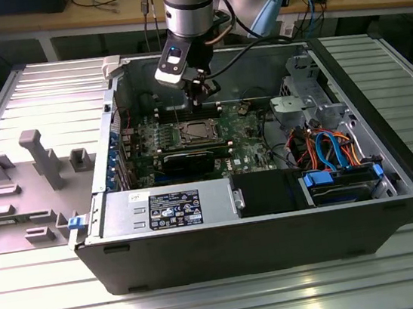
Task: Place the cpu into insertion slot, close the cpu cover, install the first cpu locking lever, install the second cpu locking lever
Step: 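Install the first cpu locking lever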
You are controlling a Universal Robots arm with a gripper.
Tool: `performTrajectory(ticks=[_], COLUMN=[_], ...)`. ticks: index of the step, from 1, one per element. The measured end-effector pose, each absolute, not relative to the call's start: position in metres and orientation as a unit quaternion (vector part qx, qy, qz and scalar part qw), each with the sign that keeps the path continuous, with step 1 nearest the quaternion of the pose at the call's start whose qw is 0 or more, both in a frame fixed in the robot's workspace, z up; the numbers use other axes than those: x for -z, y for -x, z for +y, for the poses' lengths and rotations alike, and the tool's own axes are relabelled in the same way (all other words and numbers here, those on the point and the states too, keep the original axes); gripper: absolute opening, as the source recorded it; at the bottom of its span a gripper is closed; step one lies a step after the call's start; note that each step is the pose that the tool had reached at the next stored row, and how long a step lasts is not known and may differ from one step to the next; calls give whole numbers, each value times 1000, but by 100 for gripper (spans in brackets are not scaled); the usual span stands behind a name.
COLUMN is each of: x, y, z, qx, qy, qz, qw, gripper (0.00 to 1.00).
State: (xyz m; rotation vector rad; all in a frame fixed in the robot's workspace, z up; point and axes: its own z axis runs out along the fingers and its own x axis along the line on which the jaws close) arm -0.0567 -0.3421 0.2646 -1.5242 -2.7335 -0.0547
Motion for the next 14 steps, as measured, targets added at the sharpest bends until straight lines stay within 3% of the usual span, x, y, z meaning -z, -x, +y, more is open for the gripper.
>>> performTrajectory(ticks=[14], x=[-265], y=[57], z=[-342], qx=[17], qy=[441], qz=[-897], qw=[7], gripper=[11])
